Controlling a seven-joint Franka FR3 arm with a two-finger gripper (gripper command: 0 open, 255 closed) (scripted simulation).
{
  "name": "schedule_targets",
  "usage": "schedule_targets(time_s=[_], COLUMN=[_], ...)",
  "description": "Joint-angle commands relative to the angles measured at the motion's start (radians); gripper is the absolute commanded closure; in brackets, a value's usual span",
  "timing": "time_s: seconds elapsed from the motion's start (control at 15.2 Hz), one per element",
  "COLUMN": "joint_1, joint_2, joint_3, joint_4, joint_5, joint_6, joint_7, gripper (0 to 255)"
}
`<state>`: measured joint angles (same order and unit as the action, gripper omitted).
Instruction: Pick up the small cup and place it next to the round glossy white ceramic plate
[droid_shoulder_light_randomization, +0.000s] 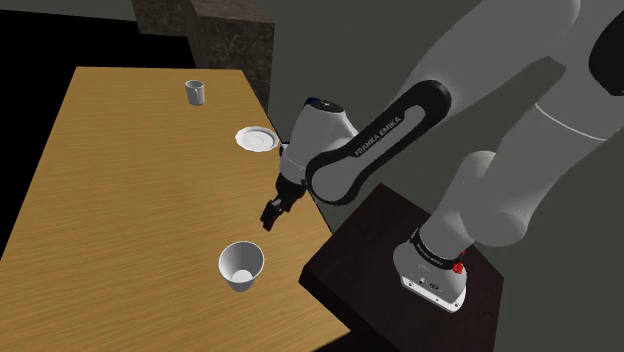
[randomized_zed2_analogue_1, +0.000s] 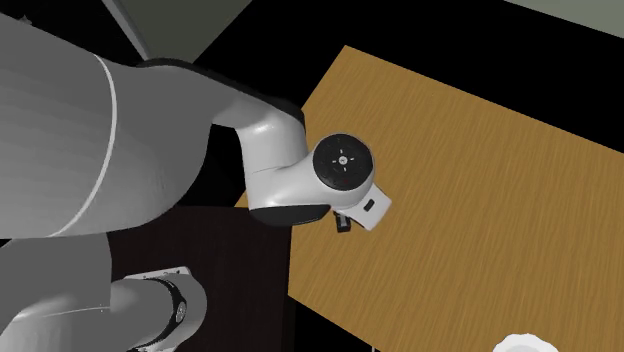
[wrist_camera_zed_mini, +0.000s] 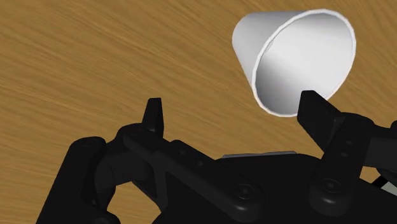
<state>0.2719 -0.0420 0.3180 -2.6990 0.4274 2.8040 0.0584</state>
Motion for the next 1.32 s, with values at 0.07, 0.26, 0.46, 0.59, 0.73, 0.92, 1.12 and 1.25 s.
schedule_targets(time_s=[0.07,0.26,0.46,0.59,0.73,0.92,1.12,1.25], joint_1=[0.024,0.057,0.079,0.087,0.094,0.099,0.100,0.100], joint_2=[0.153,0.292,0.367,0.404,0.441,0.469,0.469,0.469], joint_3=[0.022,0.022,0.011,0.006,0.001,-0.003,-0.003,-0.003], joint_4=[0.049,0.107,0.139,0.153,0.168,0.180,0.180,0.180], joint_5=[-0.003,-0.028,-0.037,-0.040,-0.042,-0.045,-0.045,-0.045], joint_6=[0.121,0.214,0.262,0.285,0.308,0.325,0.324,0.324], joint_7=[-0.001,0.005,0.005,0.004,0.003,0.002,0.003,0.003], gripper=[0,0,0,0,0,0,0,0])
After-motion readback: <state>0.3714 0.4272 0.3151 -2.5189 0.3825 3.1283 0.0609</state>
